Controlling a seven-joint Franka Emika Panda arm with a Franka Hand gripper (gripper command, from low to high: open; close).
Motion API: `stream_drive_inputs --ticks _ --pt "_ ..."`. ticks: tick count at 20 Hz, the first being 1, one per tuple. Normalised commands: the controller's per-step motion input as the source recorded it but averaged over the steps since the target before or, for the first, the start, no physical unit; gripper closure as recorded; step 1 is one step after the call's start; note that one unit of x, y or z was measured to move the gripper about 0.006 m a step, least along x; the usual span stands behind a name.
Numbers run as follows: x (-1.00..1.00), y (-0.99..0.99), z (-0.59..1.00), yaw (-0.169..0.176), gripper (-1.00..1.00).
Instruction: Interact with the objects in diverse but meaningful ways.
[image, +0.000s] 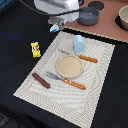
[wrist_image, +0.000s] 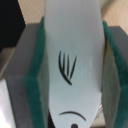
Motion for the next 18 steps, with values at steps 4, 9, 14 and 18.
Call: stream_drive_inputs --ticks 4,9,14,18 --pt "0.61 0.71 0.09 0.000 1.00" --pt "0.62 0.73 0.13 0.000 1.00" --pt "0.63 0.74 0.31 0.000 1.00" --pt "0.64 0.74 0.34 0.000 1.00"
